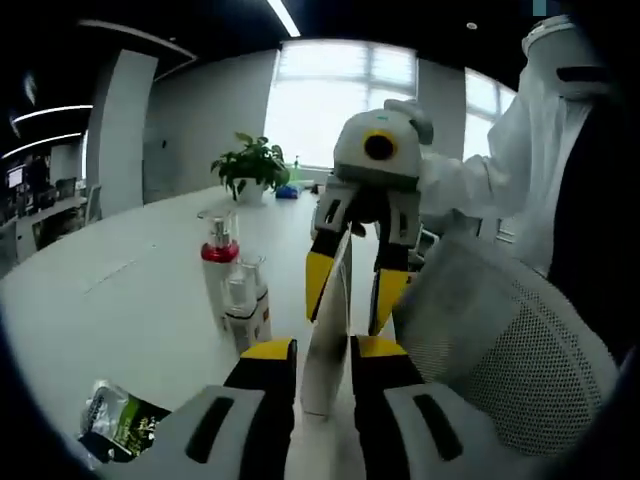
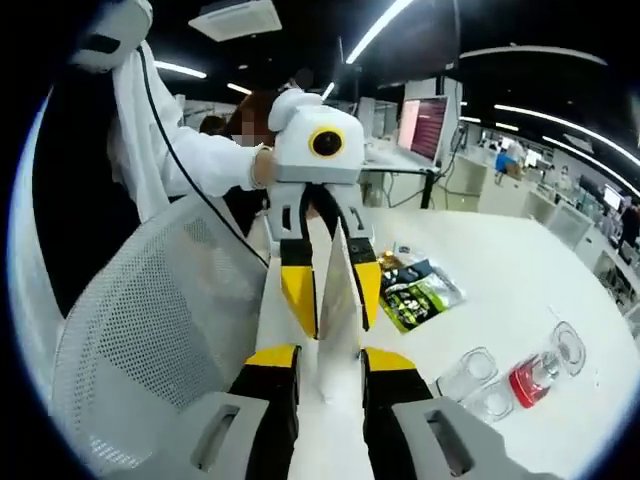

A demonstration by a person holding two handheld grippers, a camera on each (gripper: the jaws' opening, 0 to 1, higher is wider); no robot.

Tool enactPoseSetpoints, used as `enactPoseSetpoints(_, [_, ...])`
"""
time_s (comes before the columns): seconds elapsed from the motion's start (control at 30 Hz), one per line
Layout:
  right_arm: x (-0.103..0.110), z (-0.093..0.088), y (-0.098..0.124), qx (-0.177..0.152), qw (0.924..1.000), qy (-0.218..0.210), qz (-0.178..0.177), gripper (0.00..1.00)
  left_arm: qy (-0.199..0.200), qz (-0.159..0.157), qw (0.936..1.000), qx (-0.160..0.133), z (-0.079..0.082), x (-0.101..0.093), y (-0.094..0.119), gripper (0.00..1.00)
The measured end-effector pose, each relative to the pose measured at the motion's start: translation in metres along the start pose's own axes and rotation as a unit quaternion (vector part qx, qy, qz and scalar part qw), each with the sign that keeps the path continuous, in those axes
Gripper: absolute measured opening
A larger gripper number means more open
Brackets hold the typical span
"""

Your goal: Arrange the skincare products in the storage area until every visible bottle or jar stands upright without overlapping.

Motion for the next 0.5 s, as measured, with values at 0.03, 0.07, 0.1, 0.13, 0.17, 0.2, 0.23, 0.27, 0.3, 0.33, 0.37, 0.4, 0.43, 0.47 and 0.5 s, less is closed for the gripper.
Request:
enactPoseSetpoints(0.03, [-0.001, 0.003, 0.004, 0.006, 1.0, 0.002, 0.002, 0.16, -0.003, -0.001, 1.0, 0.005, -0.002, 0.0, -0.001, 0.18])
enactPoseSetpoints(0.07, [-0.002, 0.006, 0.007, 0.01, 0.9999, 0.004, -0.001, 0.16, -0.004, -0.001, 0.9999, 0.013, -0.005, 0.0, -0.004, 0.18])
enactPoseSetpoints(0.1, [-0.005, 0.01, 0.011, 0.02, 0.9997, 0.009, -0.006, 0.17, -0.005, -0.002, 0.9998, 0.017, -0.006, -0.001, -0.005, 0.19])
enactPoseSetpoints(0.13, [-0.007, 0.013, 0.014, 0.03, 0.9994, 0.014, -0.012, 0.17, -0.005, -0.005, 0.9997, 0.022, -0.009, -0.001, -0.007, 0.19])
enactPoseSetpoints(0.17, [-0.011, 0.017, 0.017, 0.032, 0.9991, 0.021, -0.017, 0.16, -0.005, -0.006, 0.9997, 0.025, -0.011, -0.001, -0.009, 0.19])
enactPoseSetpoints(0.2, [-0.016, 0.023, 0.02, 0.033, 0.9991, 0.019, -0.018, 0.15, -0.006, -0.007, 0.9996, 0.027, -0.012, -0.001, -0.01, 0.18])
enactPoseSetpoints(0.23, [-0.017, 0.027, 0.021, 0.036, 0.999, 0.02, -0.017, 0.15, -0.007, -0.009, 0.9995, 0.031, -0.013, -0.001, -0.012, 0.18])
enactPoseSetpoints(0.27, [-0.019, 0.034, 0.025, 0.048, 0.9985, 0.023, -0.017, 0.15, -0.007, -0.01, 0.9994, 0.034, -0.014, -0.002, -0.013, 0.19])
enactPoseSetpoints(0.3, [-0.02, 0.037, 0.026, 0.06, 0.9974, 0.036, -0.016, 0.15, -0.001, -0.012, 0.9993, 0.035, -0.015, -0.003, -0.014, 0.19])
enactPoseSetpoints(0.33, [-0.02, 0.04, 0.027, 0.071, 0.9965, 0.041, -0.013, 0.15, 0.0, -0.014, 0.9993, 0.034, -0.015, -0.003, -0.015, 0.19])
enactPoseSetpoints(0.37, [-0.019, 0.045, 0.026, 0.087, 0.9952, 0.046, -0.004, 0.15, 0.0, -0.012, 0.9994, 0.033, -0.015, -0.003, -0.015, 0.19])
enactPoseSetpoints(0.4, [-0.016, 0.05, 0.026, 0.097, 0.9941, 0.046, 0.012, 0.15, -0.001, -0.01, 0.9993, 0.035, -0.016, -0.002, -0.016, 0.19])
enactPoseSetpoints(0.43, [-0.015, 0.052, 0.026, 0.101, 0.9937, 0.044, 0.021, 0.15, -0.003, -0.008, 0.9992, 0.038, -0.017, -0.002, -0.016, 0.19])
enactPoseSetpoints(0.47, [-0.012, 0.056, 0.026, 0.118, 0.9914, 0.042, 0.038, 0.16, -0.004, -0.007, 0.9992, 0.04, -0.018, -0.002, -0.017, 0.19])
enactPoseSetpoints(0.5, [-0.012, 0.059, 0.026, 0.13, 0.9896, 0.046, 0.042, 0.16, -0.005, -0.006, 0.9991, 0.042, -0.019, -0.002, -0.018, 0.19])
Point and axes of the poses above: the point that each gripper's makers call its tool centre point, and the gripper's own axes: y roughly backward along the fingers, x roughly to its left, z roughly out of its top, the point moved 6 cm from there along y, roughly backward along the fingers, and after that the axes turned 5 degrees about z, right-handed, at the moved point
